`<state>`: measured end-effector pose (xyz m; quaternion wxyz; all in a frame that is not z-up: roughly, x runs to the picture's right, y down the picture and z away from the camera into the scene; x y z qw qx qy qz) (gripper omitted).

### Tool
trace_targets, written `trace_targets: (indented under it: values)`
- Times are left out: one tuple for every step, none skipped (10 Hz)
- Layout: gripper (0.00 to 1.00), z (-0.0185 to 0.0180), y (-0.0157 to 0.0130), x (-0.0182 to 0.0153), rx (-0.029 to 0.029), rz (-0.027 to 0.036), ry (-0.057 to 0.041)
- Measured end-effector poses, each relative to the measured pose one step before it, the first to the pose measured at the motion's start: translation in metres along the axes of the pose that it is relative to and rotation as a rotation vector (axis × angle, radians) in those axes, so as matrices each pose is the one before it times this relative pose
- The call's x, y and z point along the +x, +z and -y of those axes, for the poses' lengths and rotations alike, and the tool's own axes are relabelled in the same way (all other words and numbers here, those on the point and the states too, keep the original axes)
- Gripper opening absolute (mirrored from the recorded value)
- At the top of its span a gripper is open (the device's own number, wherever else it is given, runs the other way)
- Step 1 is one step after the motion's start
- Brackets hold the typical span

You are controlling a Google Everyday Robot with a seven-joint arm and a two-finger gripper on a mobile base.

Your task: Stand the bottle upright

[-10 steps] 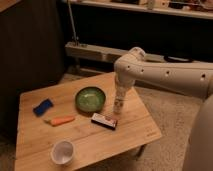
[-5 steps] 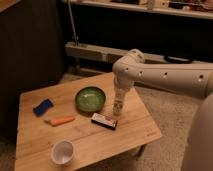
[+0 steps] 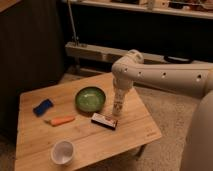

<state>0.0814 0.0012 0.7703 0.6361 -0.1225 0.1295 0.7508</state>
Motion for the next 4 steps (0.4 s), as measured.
trace_targets:
  values:
    - [0.78, -0.00007, 0.00022, 0.00033, 0.00003, -0.00243, 0.00019]
    - [0.8, -0.00005, 0.00085, 0.00065, -0.00032, -0.00338, -0.0012]
    - [0.8, 0.00002, 0.00016, 0.0002, -0.00081, -0.00201, -0.00071]
    - [0.8, 0.00018, 0.00031, -0.00044, -0.00202, -0.00505, 0.00161]
